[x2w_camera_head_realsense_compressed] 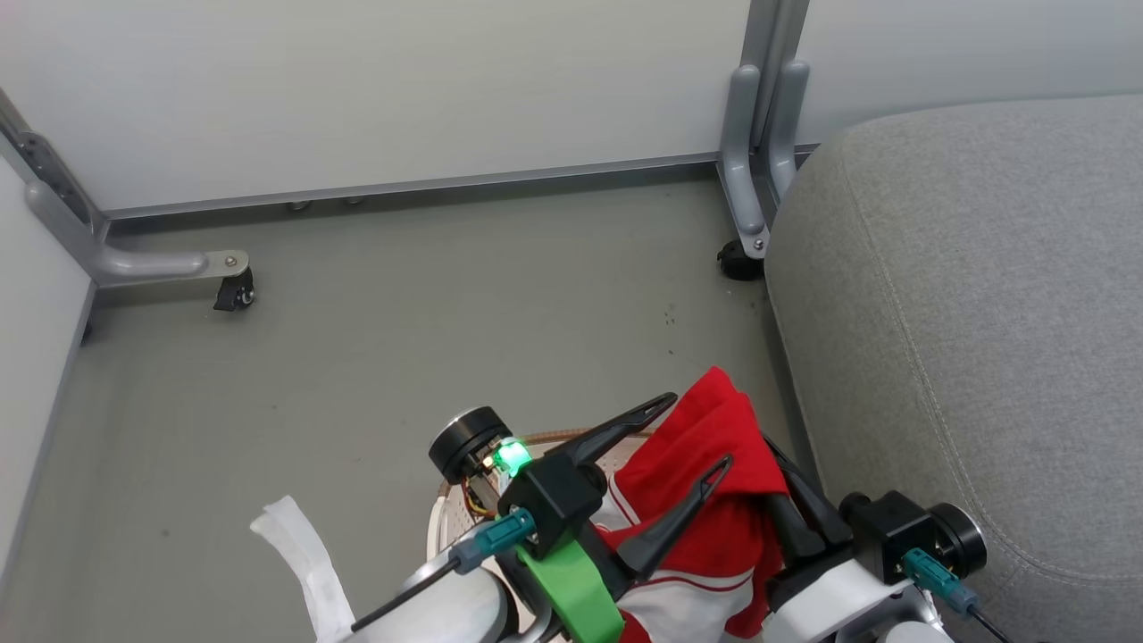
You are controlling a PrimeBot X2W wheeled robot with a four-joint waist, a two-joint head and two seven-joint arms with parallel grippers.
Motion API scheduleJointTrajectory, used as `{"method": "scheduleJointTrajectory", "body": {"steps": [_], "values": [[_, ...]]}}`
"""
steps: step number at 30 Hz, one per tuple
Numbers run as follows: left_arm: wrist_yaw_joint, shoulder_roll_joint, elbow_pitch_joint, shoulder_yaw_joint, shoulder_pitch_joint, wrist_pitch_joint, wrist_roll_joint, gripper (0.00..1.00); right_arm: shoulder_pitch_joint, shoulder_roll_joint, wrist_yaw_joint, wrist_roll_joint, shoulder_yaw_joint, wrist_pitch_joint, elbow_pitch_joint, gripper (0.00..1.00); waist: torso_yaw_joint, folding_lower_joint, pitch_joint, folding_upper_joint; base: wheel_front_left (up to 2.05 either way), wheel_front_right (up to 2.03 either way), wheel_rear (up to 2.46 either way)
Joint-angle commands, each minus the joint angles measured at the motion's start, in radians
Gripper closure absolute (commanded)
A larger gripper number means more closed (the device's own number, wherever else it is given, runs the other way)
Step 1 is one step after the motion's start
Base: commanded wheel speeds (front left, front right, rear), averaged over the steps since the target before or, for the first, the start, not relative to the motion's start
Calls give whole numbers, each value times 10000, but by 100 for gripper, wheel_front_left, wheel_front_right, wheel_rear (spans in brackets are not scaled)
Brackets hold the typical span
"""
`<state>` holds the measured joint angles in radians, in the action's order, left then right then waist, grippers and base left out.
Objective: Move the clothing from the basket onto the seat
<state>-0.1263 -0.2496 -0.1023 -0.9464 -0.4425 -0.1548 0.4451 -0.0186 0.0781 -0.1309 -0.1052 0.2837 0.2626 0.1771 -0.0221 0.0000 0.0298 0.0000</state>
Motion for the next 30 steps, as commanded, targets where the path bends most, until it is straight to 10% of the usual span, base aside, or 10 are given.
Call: {"method": "scheduleJointTrajectory", "body": {"steps": [1,30], "values": [[37,-87,28,-20,-77,20,74,0,33,9,3,30,12,34,-30,100,-27,0,21,0,0,0,0],[216,-756,294,-76,-718,-507,-425,0,-331,-263,3,101,-1254,34,-1565,100,-3893,0,2244,0,0,0,0]]}}
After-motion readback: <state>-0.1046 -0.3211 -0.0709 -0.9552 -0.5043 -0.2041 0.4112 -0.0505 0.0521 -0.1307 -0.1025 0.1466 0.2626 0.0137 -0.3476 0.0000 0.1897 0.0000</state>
